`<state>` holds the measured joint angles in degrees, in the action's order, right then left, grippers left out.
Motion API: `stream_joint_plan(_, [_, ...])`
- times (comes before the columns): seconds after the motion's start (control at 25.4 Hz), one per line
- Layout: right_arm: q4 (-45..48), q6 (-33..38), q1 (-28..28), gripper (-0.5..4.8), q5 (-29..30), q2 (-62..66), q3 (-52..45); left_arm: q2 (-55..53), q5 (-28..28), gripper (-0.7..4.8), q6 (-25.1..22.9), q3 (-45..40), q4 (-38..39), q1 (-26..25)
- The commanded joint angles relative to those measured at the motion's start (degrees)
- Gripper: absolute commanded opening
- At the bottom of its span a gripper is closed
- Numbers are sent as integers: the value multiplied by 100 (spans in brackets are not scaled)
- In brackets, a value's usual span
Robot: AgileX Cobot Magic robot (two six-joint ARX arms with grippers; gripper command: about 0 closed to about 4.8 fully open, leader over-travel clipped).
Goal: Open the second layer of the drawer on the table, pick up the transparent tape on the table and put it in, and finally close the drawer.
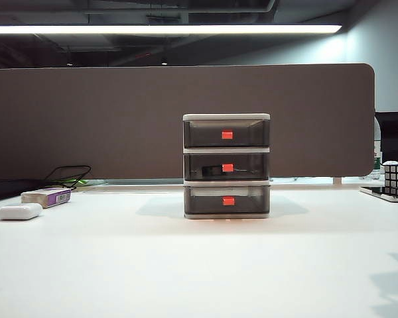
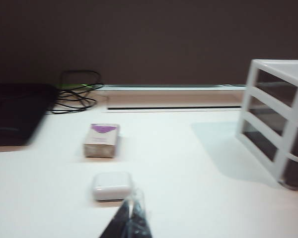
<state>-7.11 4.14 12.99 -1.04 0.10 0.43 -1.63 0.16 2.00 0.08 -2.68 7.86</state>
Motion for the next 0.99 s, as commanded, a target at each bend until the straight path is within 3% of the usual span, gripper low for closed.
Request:
stream_joint_plan(0.04, [129, -133, -87, -5, -92, -9, -37, -9, 870, -5, -4, 33, -92, -680])
stream_joint_plan(0.12, [127, -144, -168, -5, -223, -7, -37, -9, 1139, -5, 13, 33, -118, -1025])
stream_joint_plan(0.28, [136, -136, -356, -5, -334, -7, -37, -9, 1156, -5, 131, 33, -133, -1353])
stream_joint_plan(0.99, [114, -133, -457, -4, -291, -7, -35, -9, 1147, -5, 144, 35, 90, -1360])
